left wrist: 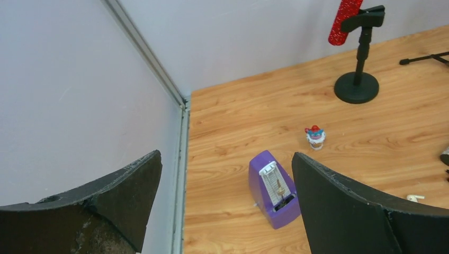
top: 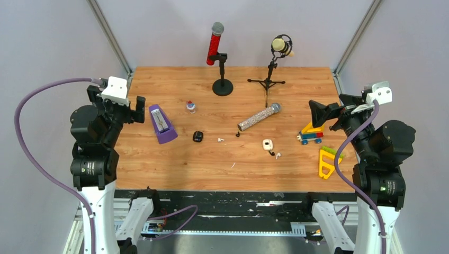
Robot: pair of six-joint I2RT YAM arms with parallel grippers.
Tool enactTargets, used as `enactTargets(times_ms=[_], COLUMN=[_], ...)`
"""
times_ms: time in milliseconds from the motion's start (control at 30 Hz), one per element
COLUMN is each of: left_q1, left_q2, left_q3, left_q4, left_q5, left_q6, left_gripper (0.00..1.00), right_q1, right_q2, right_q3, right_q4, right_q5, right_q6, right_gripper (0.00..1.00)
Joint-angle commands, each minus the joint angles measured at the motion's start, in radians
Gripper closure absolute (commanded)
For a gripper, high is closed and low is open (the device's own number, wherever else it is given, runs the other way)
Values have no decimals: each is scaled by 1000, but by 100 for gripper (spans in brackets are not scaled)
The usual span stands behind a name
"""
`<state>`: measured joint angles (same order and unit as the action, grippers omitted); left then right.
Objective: Insert the wireless bluetooth earbuds into the charging case
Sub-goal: Pick up the charging case from the center of the board.
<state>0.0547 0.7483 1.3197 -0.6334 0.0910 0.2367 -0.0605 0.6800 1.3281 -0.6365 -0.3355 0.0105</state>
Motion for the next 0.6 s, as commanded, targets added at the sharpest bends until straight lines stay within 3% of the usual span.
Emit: enactTargets(times_ms=[0, 200, 567], left_q1=[5, 5, 2], left_q2=[28, 50, 94], left_q3=[8, -17, -193], left_q4=[0, -7, -9], left_q5=[79, 134, 323], left_q6=[38, 69, 145], left_gripper=[0, 0, 0], right_q1=[-2, -1, 10], right_q2=[35, 65, 93], right_q3=[39, 6, -233], right_q4=[14, 16, 93], right_q5=[-76, -207, -361], right_q6=[11, -111, -238], right_gripper=[0, 0, 0])
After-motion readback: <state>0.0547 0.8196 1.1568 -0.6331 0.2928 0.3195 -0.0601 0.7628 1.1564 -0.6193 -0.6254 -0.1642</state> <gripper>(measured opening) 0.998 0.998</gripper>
